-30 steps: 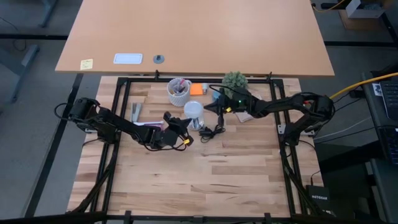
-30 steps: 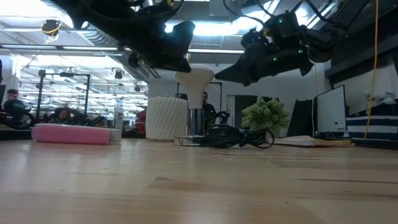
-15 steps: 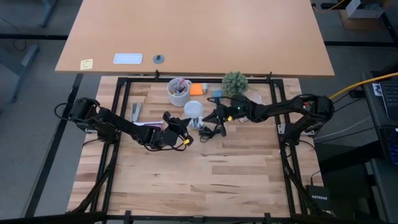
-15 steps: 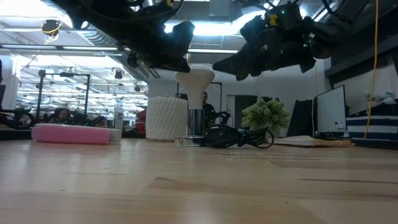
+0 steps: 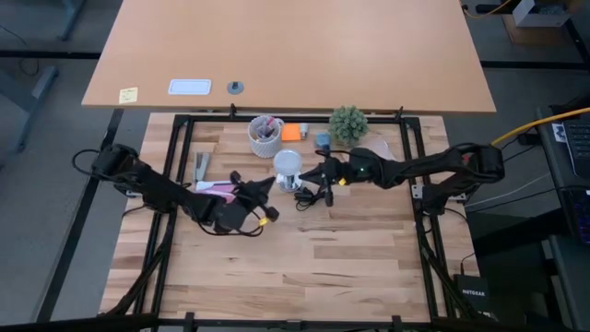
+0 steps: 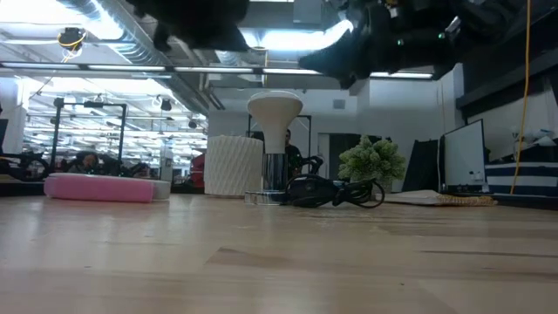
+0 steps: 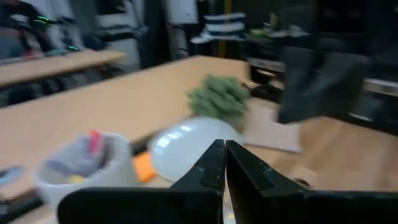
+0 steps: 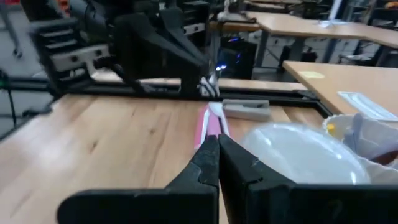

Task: Screw lightbulb
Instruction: Remove the white light bulb from the silver lamp

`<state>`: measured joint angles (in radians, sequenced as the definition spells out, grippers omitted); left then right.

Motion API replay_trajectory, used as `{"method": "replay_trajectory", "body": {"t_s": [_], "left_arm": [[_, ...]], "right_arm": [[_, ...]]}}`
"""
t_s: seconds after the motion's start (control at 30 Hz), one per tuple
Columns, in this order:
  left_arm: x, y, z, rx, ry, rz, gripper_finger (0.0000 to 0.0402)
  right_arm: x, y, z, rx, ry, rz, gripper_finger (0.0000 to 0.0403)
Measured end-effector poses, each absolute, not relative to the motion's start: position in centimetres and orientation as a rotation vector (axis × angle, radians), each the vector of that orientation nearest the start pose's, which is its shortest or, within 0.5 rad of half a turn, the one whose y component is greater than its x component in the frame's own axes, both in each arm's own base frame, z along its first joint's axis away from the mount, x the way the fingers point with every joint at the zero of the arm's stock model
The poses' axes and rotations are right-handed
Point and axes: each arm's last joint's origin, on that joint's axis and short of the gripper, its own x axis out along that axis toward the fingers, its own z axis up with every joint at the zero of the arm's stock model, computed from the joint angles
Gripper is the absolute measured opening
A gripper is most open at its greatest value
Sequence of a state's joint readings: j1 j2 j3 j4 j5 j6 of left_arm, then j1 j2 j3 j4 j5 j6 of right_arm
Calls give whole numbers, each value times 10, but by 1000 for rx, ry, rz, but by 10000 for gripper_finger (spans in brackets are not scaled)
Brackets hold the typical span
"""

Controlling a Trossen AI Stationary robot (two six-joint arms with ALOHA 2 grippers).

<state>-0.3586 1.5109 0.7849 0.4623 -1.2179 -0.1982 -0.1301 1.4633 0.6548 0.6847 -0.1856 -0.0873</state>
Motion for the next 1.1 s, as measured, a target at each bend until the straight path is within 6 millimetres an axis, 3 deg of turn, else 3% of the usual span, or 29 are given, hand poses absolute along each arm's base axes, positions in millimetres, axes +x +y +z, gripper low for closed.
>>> {"method": "replay_trajectory", "body": {"t_s": [0.13, 0.37, 0.73, 1.1], "left_arm": [[288, -73, 240, 57, 106, 940, 5], [294, -36, 232, 101, 194, 1002, 5], [297, 4, 219, 93, 338, 949, 2], [299, 13, 218, 40, 355, 863, 1]], "right_arm": [[298, -22, 223, -22, 96, 10, 3], [302, -5, 216, -38, 118, -134, 3], [313, -16, 190, -49, 160, -285, 3], [313, -20, 187, -58, 174, -384, 3]]}}
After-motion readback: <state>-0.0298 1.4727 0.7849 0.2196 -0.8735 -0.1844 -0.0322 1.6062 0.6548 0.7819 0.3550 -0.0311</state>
